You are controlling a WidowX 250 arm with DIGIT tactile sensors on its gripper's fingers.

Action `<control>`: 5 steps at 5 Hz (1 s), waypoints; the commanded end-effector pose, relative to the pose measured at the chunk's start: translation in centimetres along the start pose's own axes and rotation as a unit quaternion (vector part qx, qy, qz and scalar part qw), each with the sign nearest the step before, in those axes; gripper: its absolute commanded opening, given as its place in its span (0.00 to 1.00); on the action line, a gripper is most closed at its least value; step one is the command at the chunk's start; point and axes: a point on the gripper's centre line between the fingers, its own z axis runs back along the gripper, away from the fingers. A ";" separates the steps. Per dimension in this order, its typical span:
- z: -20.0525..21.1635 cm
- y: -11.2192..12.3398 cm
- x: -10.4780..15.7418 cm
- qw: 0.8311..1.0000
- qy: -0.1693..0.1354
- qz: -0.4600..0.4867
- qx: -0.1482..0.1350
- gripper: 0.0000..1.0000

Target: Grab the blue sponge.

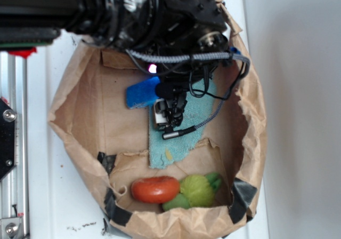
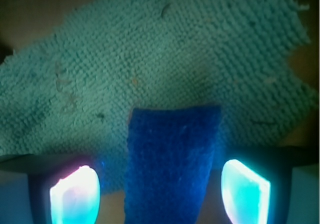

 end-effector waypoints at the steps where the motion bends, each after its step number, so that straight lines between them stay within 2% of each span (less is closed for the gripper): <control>1: 0.9 -0.1 1.0 1.000 -0.019 0.012 0.017 0.00; 3: 3.5 0.3 0.6 0.999 -0.046 0.011 0.012 0.00; 5: 9.0 -0.1 -0.8 0.995 -0.087 0.002 -0.053 0.00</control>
